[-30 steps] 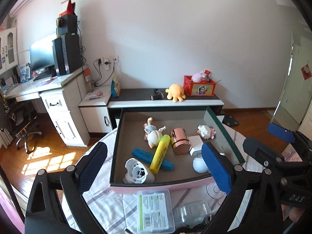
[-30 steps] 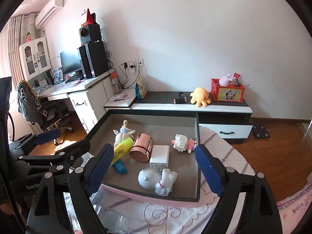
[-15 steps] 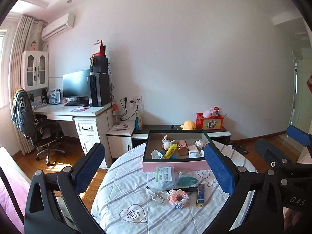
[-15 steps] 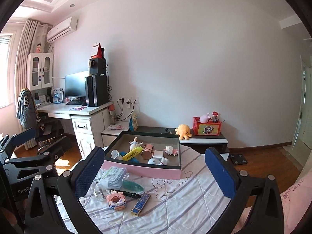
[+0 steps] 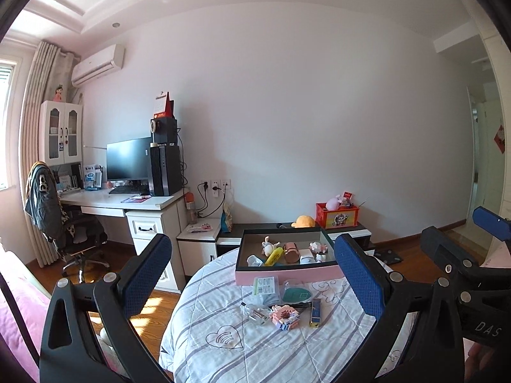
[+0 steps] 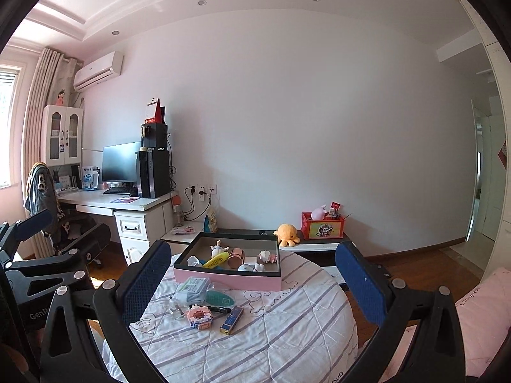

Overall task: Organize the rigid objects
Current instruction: 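Withdraw both tools from the pink box toward the remaining bed items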

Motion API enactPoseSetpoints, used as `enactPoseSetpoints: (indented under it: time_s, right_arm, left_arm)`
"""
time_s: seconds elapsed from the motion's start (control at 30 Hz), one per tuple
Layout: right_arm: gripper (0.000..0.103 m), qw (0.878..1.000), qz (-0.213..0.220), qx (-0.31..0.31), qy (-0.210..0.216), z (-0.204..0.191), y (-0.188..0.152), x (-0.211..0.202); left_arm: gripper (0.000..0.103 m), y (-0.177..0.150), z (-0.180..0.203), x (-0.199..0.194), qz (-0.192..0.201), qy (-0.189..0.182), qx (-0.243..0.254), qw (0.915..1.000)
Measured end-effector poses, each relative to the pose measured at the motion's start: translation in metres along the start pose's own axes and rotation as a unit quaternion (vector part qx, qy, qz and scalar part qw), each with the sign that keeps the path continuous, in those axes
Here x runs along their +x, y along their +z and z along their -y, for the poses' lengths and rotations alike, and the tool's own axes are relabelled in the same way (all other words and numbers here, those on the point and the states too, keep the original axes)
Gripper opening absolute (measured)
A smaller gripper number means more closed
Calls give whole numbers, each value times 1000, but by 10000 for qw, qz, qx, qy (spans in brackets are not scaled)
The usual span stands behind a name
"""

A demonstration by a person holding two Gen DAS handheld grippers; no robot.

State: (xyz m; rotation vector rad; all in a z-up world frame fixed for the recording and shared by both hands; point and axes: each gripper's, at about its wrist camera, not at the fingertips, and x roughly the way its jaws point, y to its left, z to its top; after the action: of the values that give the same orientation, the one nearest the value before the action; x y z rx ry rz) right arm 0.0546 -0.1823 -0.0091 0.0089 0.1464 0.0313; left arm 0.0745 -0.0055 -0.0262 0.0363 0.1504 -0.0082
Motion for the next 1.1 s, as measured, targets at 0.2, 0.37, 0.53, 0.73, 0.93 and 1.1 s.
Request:
enactPoseSetpoints:
  time_s: [0.2,0.37,0.53,0.73,0.93,1.1]
  right_arm:
    - [103,10000,53,-33,-33,2,0,-4]
    - [103,10000,-5,-40,-56,3,-3,-2]
    - [103,9999,-134,-2,-53,6,-9,9]
    - [103,9993,-367,47,-58,9,-19,28]
    - [103,9967,-800,88,-42,16,-40,63]
    - [103,9915,-1297,106,-28,22,-69,98]
  left_arm:
    - [103,-1,2,0,17,15,1,10000]
    - [103,-4,4,10,-97,8,2,10000]
    - [103,-9,8,23,-233,4,32,9997]
    - [103,-21,12,49,-530,-14,64,9986]
    - [103,-47,17,90,-1106,-108,69,9938]
    - [103,-84,24,129,-1776,-200,56,9839]
